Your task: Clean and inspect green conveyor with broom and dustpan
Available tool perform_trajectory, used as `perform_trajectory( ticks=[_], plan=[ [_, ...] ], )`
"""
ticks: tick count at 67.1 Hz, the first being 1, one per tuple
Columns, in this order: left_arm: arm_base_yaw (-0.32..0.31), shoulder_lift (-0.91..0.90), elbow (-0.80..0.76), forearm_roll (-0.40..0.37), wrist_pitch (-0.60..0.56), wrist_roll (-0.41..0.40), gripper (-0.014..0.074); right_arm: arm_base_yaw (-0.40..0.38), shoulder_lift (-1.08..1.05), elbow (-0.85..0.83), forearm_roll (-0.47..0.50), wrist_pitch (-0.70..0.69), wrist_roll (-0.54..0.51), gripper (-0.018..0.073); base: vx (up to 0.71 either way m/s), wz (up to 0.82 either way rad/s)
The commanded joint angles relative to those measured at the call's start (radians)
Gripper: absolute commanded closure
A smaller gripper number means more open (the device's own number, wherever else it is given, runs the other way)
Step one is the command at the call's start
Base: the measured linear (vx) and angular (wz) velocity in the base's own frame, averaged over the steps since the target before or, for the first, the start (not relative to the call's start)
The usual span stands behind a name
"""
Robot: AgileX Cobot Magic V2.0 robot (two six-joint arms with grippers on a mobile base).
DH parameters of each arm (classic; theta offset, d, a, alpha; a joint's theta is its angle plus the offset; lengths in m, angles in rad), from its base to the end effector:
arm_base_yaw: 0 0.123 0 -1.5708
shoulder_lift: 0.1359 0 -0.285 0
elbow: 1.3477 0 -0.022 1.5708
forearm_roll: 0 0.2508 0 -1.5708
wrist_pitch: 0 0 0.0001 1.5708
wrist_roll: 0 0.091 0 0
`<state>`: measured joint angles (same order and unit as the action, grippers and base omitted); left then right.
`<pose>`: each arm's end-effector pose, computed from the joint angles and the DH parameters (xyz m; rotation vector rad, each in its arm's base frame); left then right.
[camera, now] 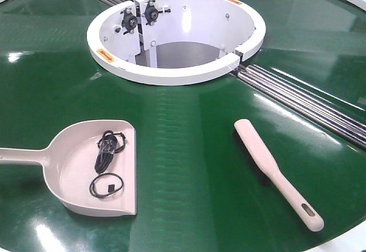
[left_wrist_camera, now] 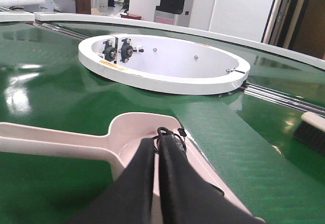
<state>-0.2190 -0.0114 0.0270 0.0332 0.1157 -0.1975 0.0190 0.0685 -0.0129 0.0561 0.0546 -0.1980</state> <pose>0.0554 -0.0120 0.1942 0.0412 1.6222 -0.2929 0.0619 0.0015 0.2086 -0.1306 1.5891 -0.0933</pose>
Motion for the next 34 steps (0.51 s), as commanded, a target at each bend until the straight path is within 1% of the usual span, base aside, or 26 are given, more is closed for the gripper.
perform_trajectory(
  ticks=[1, 4, 6, 11, 22, 34],
  plan=[
    [-0.006, -0.015, 0.027, -0.001, -0.077, -0.009, 0.0603, -0.030, -0.051, 0.023, -0.056, -0.089, 0.065, 0.0569, 0.00, 0.00],
    [-0.006, -0.015, 0.027, -0.001, -0.077, -0.009, 0.0603, -0.025, -0.095, 0.056, -0.108, -0.094, 0.110, 0.0569, 0.00, 0.00],
    [-0.006, -0.015, 0.027, -0.001, -0.077, -0.009, 0.0603, -0.025, -0.101, 0.052, -0.132, -0.047, 0.144, 0.0569, 0.00, 0.00],
    [-0.006, -0.015, 0.027, -0.001, -0.077, -0.009, 0.0603, -0.026, -0.097, 0.052, -0.150, -0.029, 0.198, 0.0569, 0.00, 0.00],
    [-0.006, -0.015, 0.027, -0.001, -0.077, -0.009, 0.0603, -0.026, -0.097, 0.052, -0.130, -0.032, 0.198, 0.0569, 0.00, 0.00],
    [-0.006, -0.015, 0.027, -0.001, -0.077, -0.009, 0.0603, -0.026, -0.097, 0.052, -0.129, -0.032, 0.198, 0.0569, 0.00, 0.00]
  ],
)
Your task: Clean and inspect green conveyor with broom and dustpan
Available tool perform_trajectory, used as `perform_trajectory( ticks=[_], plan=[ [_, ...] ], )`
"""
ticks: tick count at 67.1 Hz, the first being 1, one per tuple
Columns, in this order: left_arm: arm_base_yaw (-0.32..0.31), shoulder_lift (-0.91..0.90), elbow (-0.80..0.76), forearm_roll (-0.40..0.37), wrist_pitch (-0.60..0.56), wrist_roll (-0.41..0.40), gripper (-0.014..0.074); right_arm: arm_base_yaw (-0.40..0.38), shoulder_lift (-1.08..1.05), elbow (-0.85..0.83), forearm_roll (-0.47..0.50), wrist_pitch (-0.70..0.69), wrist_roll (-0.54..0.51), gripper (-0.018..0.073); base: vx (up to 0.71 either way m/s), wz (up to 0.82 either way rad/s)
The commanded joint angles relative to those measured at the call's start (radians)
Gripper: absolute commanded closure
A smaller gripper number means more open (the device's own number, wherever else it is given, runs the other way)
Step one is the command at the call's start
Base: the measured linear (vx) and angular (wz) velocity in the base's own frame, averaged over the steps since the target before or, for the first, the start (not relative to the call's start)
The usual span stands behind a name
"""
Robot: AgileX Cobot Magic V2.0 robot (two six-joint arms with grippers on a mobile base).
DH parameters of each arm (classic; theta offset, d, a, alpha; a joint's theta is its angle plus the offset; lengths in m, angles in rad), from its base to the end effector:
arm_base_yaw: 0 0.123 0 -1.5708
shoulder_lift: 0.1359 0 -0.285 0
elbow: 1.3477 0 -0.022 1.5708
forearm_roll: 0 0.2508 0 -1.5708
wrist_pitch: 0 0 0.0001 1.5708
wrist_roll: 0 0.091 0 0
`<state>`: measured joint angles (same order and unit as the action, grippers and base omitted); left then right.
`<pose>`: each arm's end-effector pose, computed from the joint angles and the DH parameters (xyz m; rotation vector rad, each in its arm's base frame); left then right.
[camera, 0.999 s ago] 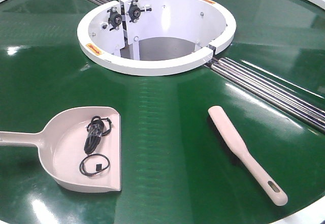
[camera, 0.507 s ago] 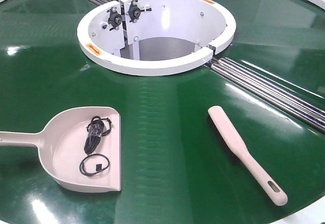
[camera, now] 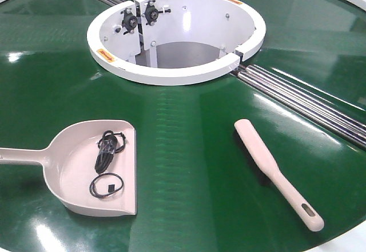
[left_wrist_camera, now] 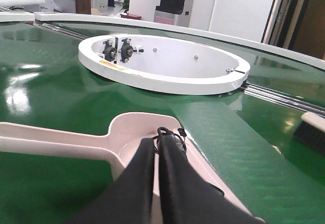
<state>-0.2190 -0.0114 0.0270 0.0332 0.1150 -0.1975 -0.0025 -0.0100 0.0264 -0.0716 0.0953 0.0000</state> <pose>0.0554 -0.0120 0.1942 0.0412 1.6215 -0.2930 0.0568 -0.0008 0.1962 -0.0496 1.5946 -0.0629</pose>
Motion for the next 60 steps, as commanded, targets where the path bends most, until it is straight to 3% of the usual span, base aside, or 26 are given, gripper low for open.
perform_trajectory(
  ticks=[1, 60],
  plan=[
    [-0.006, -0.015, 0.027, -0.001, -0.076, -0.009, 0.0603, -0.005, -0.019, 0.013, -0.002, -0.073, 0.000, 0.0569, 0.00, 0.00],
    [-0.006, -0.015, 0.027, -0.001, -0.076, -0.009, 0.0603, -0.006, -0.019, 0.013, -0.003, -0.073, 0.000, 0.0569, 0.00, 0.00]
  ],
)
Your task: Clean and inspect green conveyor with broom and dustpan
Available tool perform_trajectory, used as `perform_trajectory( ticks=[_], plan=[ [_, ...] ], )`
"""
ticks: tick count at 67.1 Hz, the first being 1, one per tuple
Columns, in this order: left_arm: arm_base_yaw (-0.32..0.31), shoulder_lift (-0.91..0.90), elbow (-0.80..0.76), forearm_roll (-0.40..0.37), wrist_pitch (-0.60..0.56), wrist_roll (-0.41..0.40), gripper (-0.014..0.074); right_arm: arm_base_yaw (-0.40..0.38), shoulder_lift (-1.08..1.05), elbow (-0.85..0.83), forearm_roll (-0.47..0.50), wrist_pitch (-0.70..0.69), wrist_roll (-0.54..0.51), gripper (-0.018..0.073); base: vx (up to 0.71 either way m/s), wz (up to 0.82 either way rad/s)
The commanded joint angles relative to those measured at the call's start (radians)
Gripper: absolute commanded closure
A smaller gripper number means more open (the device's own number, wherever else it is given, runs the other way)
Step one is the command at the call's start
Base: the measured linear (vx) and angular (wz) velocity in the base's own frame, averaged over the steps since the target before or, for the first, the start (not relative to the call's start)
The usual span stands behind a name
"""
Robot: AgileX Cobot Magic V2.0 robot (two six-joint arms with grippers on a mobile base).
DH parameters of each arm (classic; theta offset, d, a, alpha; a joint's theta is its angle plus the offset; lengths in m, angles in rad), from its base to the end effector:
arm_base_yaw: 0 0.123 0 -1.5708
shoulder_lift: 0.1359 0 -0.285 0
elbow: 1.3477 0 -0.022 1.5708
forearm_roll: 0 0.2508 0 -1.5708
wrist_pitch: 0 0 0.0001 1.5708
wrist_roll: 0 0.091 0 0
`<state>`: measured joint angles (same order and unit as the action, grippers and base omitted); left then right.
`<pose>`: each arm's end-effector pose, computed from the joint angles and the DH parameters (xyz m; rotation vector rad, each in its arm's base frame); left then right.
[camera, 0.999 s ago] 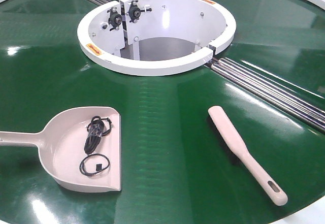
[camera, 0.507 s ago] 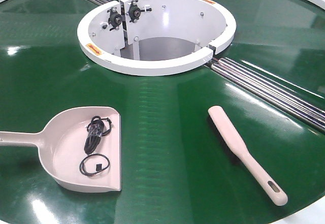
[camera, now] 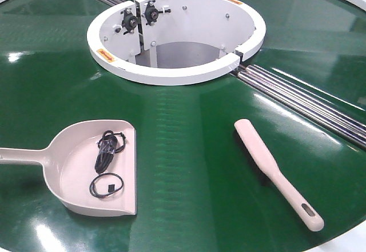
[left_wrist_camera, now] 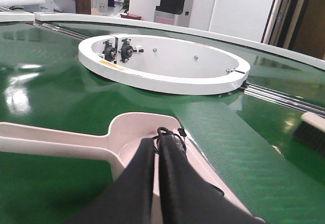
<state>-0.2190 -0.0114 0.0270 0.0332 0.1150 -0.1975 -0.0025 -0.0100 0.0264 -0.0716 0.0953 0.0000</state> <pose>0.0554 -0.0120 0.1942 0.0412 1.6215 -0.2930 0.0568 -0.0008 0.1962 -0.0496 1.5946 -0.0629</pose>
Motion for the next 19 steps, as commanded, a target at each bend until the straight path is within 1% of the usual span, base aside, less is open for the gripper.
perform_trajectory(
  ticks=[1, 19],
  plan=[
    [-0.006, -0.015, 0.027, -0.001, -0.076, -0.009, 0.0603, -0.006, -0.019, 0.013, -0.003, -0.073, 0.000, 0.0569, 0.00, 0.00],
    [-0.006, -0.015, 0.027, -0.001, -0.076, -0.009, 0.0603, -0.006, -0.019, 0.013, -0.003, -0.073, 0.000, 0.0569, 0.00, 0.00]
  ],
)
